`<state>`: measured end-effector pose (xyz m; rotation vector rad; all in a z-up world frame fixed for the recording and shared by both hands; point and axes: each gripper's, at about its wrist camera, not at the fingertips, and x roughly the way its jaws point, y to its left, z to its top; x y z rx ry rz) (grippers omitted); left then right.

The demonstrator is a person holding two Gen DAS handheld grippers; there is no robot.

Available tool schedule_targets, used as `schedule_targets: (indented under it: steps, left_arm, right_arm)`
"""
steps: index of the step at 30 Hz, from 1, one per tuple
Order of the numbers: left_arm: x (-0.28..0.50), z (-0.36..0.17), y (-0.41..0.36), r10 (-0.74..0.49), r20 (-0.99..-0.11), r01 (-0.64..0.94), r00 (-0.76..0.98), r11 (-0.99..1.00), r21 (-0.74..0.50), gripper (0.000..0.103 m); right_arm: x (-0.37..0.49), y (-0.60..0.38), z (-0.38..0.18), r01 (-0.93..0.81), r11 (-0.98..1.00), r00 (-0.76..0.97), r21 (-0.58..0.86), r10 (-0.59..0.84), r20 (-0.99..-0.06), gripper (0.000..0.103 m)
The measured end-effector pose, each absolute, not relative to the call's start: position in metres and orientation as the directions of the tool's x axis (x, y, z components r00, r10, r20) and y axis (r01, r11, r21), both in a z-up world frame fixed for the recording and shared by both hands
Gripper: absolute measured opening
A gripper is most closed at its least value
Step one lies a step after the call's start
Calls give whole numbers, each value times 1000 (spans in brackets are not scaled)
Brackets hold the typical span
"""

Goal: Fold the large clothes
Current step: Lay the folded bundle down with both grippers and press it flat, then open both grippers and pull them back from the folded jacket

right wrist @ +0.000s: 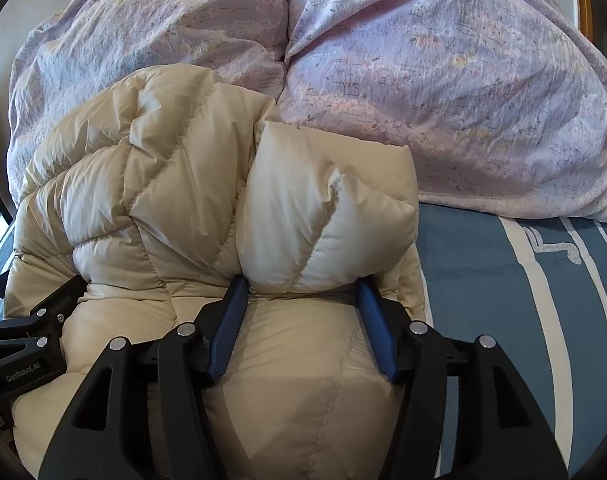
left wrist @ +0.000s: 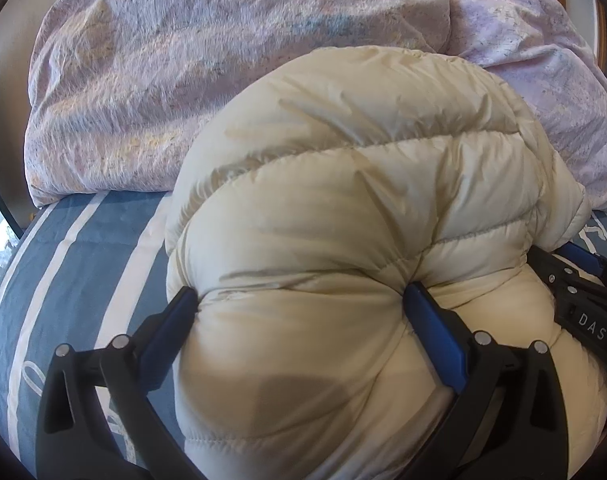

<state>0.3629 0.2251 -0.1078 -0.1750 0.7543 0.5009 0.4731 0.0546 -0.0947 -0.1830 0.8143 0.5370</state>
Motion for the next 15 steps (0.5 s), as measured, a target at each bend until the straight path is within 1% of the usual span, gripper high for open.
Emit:
schedule_targets:
  steps: [6, 9, 11, 12, 15]
  left_arm:
    - [365, -107, 224, 385, -691, -500, 612, 865, 40, 101]
    - [365, -104, 221, 400, -678, -505, 616, 861, 50, 101]
    - [356, -99, 214, 410, -667, -515, 622, 856, 45, 101]
    - [349, -96, 210, 413, -666, -525, 621, 851, 38, 101]
    - [321, -85, 197, 387, -655, -519, 649, 855, -9, 101]
  right_arm:
    - [479, 53, -96, -517, 855, 559, 54, 384, -734, 61]
    - [476, 52, -93, -515, 857, 565, 32, 367, -739, 63]
    - [470, 42, -82, -487, 873, 563, 18, 330, -758, 77]
    - [463, 30, -72, -469, 883, 569, 32, 330, -753, 92]
    - [438, -2, -52, -456, 887, 589, 73, 362, -723, 93]
